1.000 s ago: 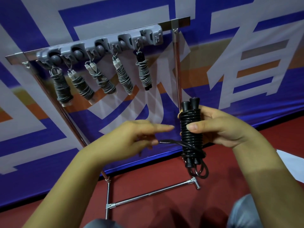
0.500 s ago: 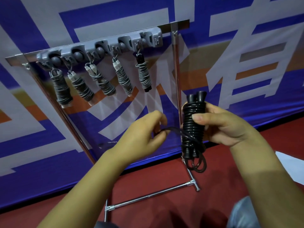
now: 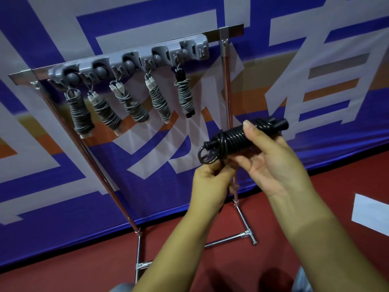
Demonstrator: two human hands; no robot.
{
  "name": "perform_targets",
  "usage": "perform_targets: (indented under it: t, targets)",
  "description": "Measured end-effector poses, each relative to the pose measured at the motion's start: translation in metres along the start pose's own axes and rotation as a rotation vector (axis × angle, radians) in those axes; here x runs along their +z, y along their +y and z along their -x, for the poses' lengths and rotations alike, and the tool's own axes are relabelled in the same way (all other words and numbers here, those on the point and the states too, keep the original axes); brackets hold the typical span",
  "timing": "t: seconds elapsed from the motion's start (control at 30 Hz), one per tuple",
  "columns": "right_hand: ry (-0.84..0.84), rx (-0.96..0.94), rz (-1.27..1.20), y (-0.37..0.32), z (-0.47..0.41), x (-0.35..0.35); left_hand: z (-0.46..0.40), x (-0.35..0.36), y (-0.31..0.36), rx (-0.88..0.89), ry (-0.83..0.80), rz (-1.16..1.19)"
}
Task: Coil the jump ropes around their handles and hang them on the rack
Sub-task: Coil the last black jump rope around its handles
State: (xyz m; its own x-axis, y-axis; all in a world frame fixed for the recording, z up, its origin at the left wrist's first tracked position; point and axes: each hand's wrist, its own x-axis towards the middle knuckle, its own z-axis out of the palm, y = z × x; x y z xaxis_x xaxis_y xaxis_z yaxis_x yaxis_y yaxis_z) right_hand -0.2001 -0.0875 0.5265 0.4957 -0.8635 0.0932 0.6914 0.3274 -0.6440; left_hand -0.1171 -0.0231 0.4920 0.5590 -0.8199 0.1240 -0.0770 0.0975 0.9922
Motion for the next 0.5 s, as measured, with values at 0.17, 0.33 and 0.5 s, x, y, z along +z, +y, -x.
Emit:
perform_targets:
  t: [0.17, 0.33, 0.5]
  targets:
    - [0.072, -0.229, 0.139, 0.0033, 0.0046, 0.0026, 0.0056, 0.0002, 0.0031, -0.061, -0.064, 0.144]
    - [0.061, -0.387, 0.311, 0.0060, 0.0083, 0.0040, 0.0112, -0.0003, 0.0018, -0.144, -0.116, 0.196]
    - [0.042, -0.449, 0.452, 0.0102, 0.0074, -0.0032, 0.0107, -0.0062, -0.0038, -0.296, -0.214, 0.417]
